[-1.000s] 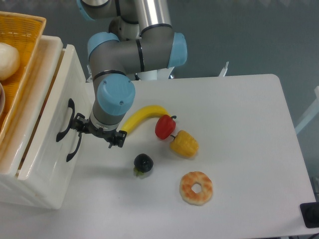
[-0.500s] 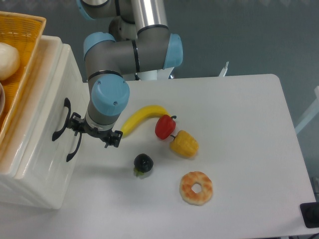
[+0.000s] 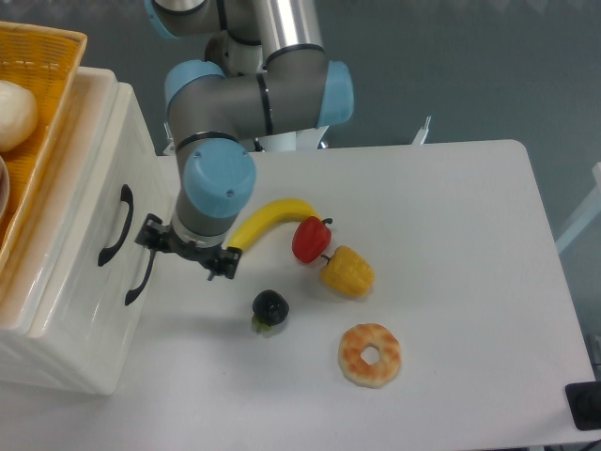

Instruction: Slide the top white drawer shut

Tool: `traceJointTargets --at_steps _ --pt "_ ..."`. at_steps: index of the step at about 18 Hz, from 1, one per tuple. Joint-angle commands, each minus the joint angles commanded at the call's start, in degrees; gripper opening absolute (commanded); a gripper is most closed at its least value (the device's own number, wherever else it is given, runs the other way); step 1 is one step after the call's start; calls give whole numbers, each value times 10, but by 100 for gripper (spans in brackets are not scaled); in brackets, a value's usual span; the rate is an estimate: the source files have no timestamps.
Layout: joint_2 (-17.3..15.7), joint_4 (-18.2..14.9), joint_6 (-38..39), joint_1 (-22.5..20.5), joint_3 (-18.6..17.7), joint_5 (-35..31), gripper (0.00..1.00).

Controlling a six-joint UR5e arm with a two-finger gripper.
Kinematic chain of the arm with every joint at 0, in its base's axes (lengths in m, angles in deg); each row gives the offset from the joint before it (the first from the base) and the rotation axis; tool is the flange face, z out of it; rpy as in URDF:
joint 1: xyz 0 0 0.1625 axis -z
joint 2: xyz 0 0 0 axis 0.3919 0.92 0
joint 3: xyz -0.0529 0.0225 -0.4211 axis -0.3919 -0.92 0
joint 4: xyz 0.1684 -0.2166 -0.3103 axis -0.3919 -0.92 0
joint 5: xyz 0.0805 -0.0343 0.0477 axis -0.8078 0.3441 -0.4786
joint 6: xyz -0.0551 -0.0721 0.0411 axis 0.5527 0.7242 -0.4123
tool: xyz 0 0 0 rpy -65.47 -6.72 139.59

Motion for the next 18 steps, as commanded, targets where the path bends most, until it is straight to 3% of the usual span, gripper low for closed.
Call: traceJointTargets --at_steps 6,12,18 --pt "0 4 -86 -95 21 -48 100" --pt "-13 4 -310 -169 32 -69 100" --pt "-27 3 -396 -236 26 -100 100"
